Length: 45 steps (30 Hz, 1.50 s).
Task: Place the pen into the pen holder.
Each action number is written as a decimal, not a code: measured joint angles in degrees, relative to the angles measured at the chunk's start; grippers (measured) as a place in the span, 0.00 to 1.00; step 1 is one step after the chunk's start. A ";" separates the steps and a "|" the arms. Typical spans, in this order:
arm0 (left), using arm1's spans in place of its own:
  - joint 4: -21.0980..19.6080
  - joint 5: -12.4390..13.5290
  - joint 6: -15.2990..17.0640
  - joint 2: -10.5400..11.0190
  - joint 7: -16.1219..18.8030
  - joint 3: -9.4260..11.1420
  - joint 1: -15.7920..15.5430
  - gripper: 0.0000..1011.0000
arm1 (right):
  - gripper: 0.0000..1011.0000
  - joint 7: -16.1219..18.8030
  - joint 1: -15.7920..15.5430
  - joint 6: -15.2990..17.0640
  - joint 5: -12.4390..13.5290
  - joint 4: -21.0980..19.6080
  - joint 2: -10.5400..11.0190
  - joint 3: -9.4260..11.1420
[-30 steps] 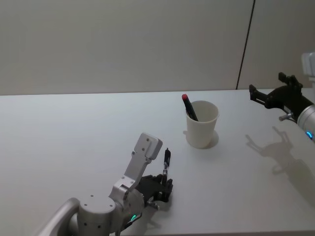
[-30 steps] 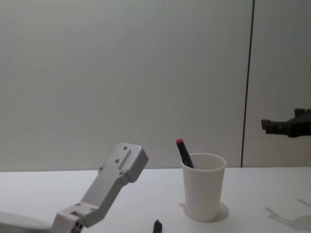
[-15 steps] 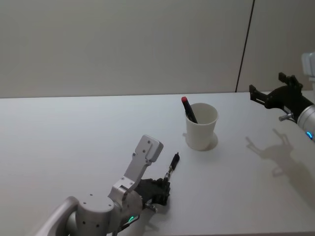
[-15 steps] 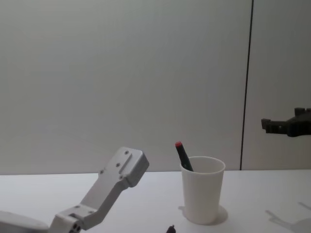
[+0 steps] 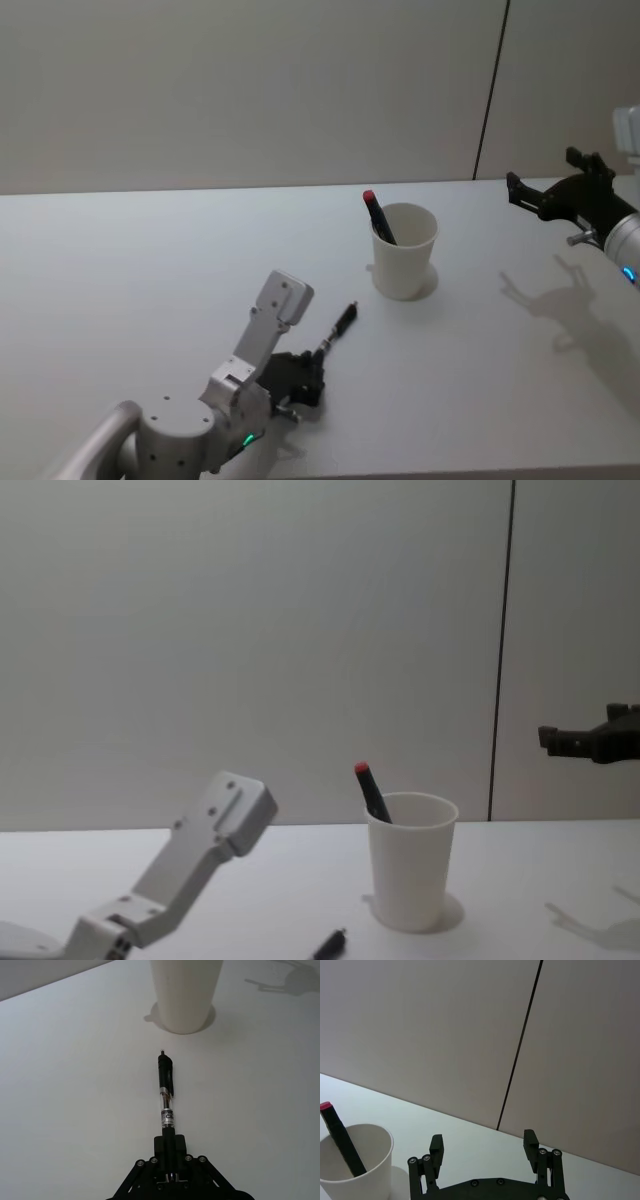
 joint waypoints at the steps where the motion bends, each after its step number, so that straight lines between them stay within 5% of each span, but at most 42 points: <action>1: -0.24 0.26 -0.53 0.23 0.34 -0.25 0.08 0.13 | 0.99 0.00 0.00 0.00 0.00 0.00 0.00 0.00; 19: -4.80 2.00 -8.20 2.20 2.65 -2.01 1.34 0.13 | 0.99 0.01 0.00 0.00 0.00 0.00 0.00 0.00; 30: -6.95 2.37 -16.06 3.62 2.45 -3.01 2.50 0.13 | 0.99 0.01 0.00 0.00 0.00 0.00 0.00 0.00; 45: -8.03 2.49 -28.52 5.46 -4.59 -4.58 2.40 0.13 | 0.99 0.01 0.00 0.00 0.00 0.00 0.00 0.00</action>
